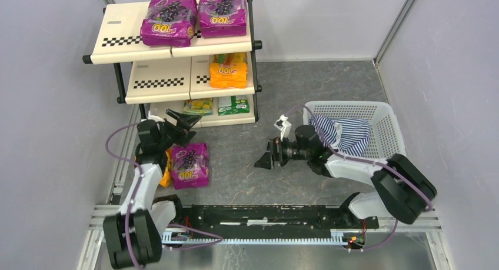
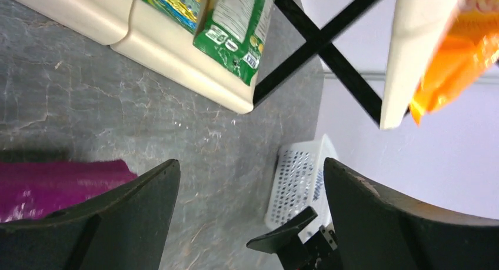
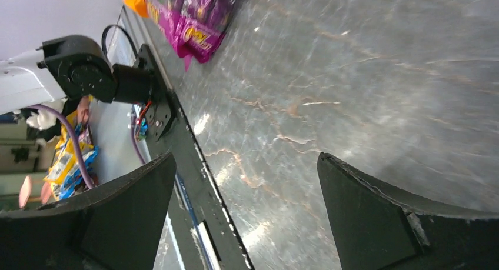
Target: Place and organize the candy bags onto the shelf
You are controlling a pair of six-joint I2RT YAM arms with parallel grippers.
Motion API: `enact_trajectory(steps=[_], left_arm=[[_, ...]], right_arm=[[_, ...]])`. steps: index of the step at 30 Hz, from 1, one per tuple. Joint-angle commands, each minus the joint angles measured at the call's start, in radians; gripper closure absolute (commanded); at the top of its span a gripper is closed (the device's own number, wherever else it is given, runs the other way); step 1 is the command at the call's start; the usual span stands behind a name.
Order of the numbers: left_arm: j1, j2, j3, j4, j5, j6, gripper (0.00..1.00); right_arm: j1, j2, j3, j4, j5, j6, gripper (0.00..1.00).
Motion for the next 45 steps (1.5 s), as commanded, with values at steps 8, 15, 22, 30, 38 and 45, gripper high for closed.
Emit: enact_trajectory(steps=[8,15,22,30,38,45], left_arm=[[0.001,-0.266,0.202,-0.669,0.173,0.439,0.0],[-0.039,-0.353,0.457,-0.961,-0.116,0.66,0.0],[-0.098,-0.431,0.46,-1.017,-0.266,0.684,0.01],[-0.126,-0.437,0.455,-1.027,-0.297,0.682,0.02],[-0.126,-0.419,0.452,-1.024,-0.297,0.676,0.03],[-0.126,-0.408,0.449,-1.019,-0.296,0.673,0.03]], right_arm=[[0.306,0.342,0.218,0.246,0.086,0.182,0.02],[0.428,0.526,0.357,0.339,0.196,0.25,0.04],[0.473,0.636,0.452,0.349,0.287,0.27,0.31],[0.474,0.723,0.567,0.336,0.276,0.273,0.47],[0.473,0.755,0.588,0.345,0.292,0.279,0.69],[0.435,0.691,0.48,0.397,0.31,0.28,0.99]])
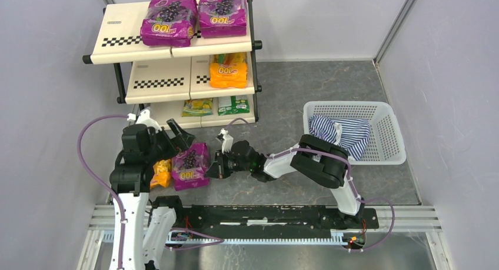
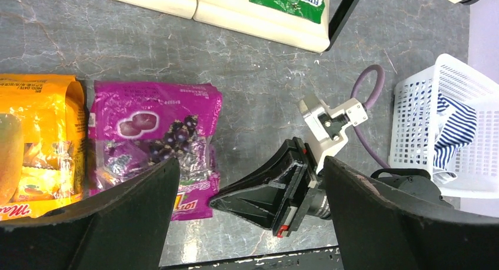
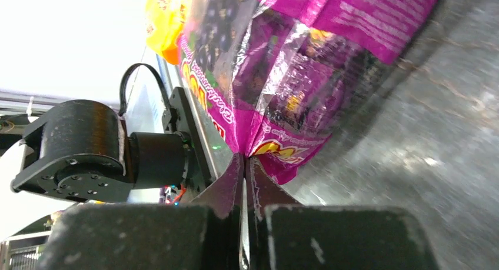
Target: Place and organize the candy bags onto the shelf
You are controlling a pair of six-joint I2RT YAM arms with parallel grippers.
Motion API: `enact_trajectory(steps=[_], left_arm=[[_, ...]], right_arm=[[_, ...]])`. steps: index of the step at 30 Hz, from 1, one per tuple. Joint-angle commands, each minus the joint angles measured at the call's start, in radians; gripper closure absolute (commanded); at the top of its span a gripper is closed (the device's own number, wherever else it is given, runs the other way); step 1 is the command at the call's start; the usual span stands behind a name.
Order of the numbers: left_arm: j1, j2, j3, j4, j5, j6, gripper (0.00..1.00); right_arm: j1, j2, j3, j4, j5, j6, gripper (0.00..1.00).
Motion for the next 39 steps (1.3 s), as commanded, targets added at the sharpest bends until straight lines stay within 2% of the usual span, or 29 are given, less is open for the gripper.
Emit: enact_trajectory(steps=[1,11,15,17,19,21,26,29,34,39], left_arm=[[-0.002,0.007,-0.002,0.011,-0.009,0.038,0.03],[-0.002,0.066,-0.023,0.043,0.066,0.03,0.03],[-0.004,0.089,-0.083,0.131,0.239,-0.025,0.03],[-0.011,0.083,-0.157,0.212,0.337,-0.093,0.03],[-0.037,0.07,-0.248,0.299,0.376,-0.174,0.03],[-0.122,0.061,-0.295,0.348,0.35,-0.238,0.04],[-0.394,0.066,-0.353,0.425,0.149,-0.369,0.05],[-0.499,0.096,-0.382,0.439,0.056,-0.439,0.1],[-0.541,0.024,-0.46,0.418,-0.098,-0.556,0.09],[-0.543,0.039,-0.553,0.472,-0.108,-0.69,0.1]], right_arm=[[-0.038,-0.077,-0.092,0.088,0.034,-0.005,1.0],[-0.191,-0.427,-0.509,0.092,0.183,-0.067,1.0],[-0.22,-0.567,-0.641,0.028,0.281,-0.096,1.0],[-0.219,-0.613,-0.662,-0.013,0.326,-0.113,1.0],[-0.22,-0.62,-0.67,-0.025,0.315,-0.111,1.0],[-0.211,-0.602,-0.663,-0.002,0.291,-0.111,1.0],[-0.143,-0.49,-0.57,0.061,0.172,-0.131,0.99],[-0.124,-0.436,-0.506,0.071,0.14,-0.137,0.98],[-0.131,-0.442,-0.481,0.06,0.161,-0.148,0.99],[-0.134,-0.452,-0.482,0.076,0.143,-0.142,1.0]])
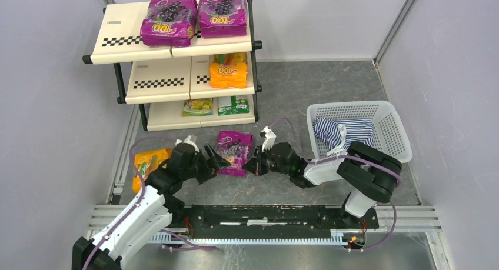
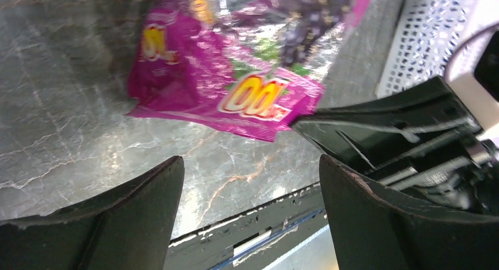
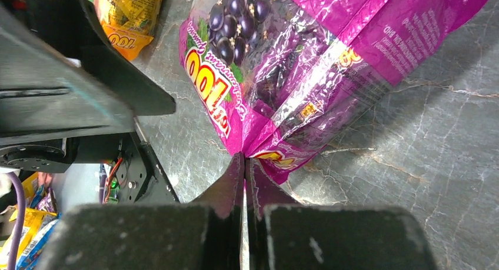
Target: Place and organize the candy bags onto the shelf
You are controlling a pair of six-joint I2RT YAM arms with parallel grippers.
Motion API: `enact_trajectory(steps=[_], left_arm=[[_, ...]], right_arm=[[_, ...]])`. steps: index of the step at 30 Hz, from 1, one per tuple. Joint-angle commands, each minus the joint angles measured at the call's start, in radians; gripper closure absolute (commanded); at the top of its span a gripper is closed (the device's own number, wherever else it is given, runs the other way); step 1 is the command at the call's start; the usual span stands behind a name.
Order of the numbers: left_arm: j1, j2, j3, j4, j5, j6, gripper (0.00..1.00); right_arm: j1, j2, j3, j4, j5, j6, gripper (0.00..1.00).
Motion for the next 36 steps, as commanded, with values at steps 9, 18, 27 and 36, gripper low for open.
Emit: enact_trajectory(steps=[9,18,27,36], left_arm=[[-0.004,0.181,-0.132,0.278,0.033,-0.323,0.08],[-0.003,0.334,-0.108,0.418,0.007,-0.375,0.04],[0.003,0.431,-0.06,0.461,-0.002,-0.344,0.06],[0.026,0.385,-0.052,0.433,-0.004,-0.254,0.15]], right_arm=[[-0.005,-0.017,0.009,0.088,-0.044,-0.009,1.0],[-0.005,0.002,0.004,0.122,-0.082,0.01,1.0],[-0.005,0.009,0.032,-0.062,-0.045,-0.109,0.67],[-0.003,0.006,0.143,-0.288,0.008,-0.295,0.29]])
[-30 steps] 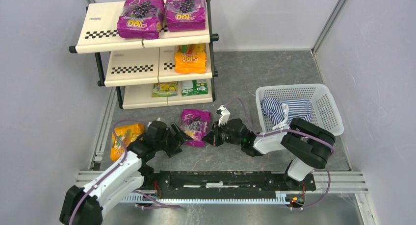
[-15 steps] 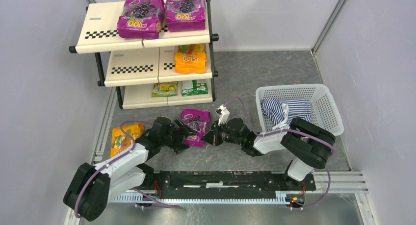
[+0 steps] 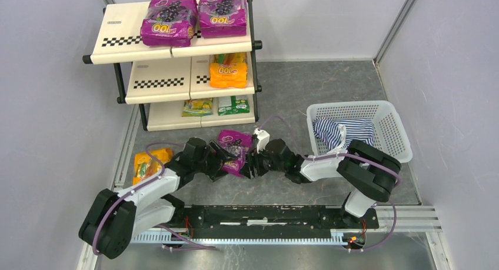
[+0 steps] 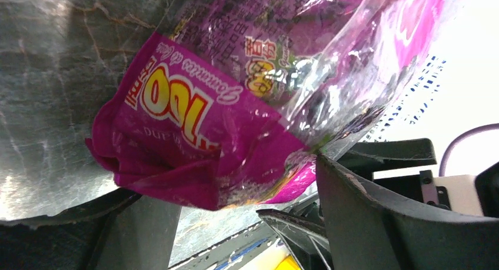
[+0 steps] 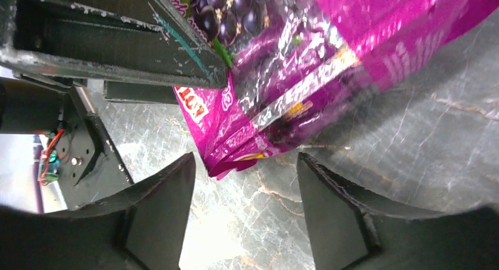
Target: Place and organize the candy bags onto the shelf
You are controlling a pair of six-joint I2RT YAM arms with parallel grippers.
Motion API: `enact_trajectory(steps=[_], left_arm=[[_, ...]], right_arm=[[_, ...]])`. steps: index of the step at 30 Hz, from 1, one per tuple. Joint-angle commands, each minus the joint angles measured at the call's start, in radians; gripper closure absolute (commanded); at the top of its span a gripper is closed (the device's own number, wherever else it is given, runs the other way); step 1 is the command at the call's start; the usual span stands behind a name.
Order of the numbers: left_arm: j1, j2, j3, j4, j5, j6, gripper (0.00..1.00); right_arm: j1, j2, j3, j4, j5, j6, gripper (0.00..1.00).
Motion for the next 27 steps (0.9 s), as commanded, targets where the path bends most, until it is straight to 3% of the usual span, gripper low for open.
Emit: enact_trajectory(steps=[1,5,11,13,18,25,27], left_arm=[[0.021,-0.041,0.033,0.004,-0.028,0.091,0.16],[0.03,-0.033,0.052,-0.033,-0.016,0.138,0.21],[0.037,-0.026,0.042,-0.029,0.006,0.136,0.21],[0.037,-0.043,0.022,-0.023,0.004,0.138,0.18],[0.038,-0.128,-0.041,0.003,-0.011,0.126,0.09],[0.036,-0.247,-0.014,-0.127,-0.033,0.193,0.01],[0.036,-0.284,-0.029,-0.138,-0.027,0.186,0.0]], right_arm=[[0.004,-0.008,0.09,-0.136,0.054,-0.151,0.26],[0.005,-0.009,0.101,-0.164,0.067,-0.184,0.09],[0.03,0.026,0.034,0.02,0.035,0.011,0.07],[0.049,0.047,0.016,0.088,0.041,0.09,0.1],[0.054,0.113,-0.02,0.241,0.011,0.241,0.35],[0.051,0.183,-0.008,0.314,0.014,0.272,0.64],[0.044,0.196,0.009,0.333,-0.011,0.277,0.69]])
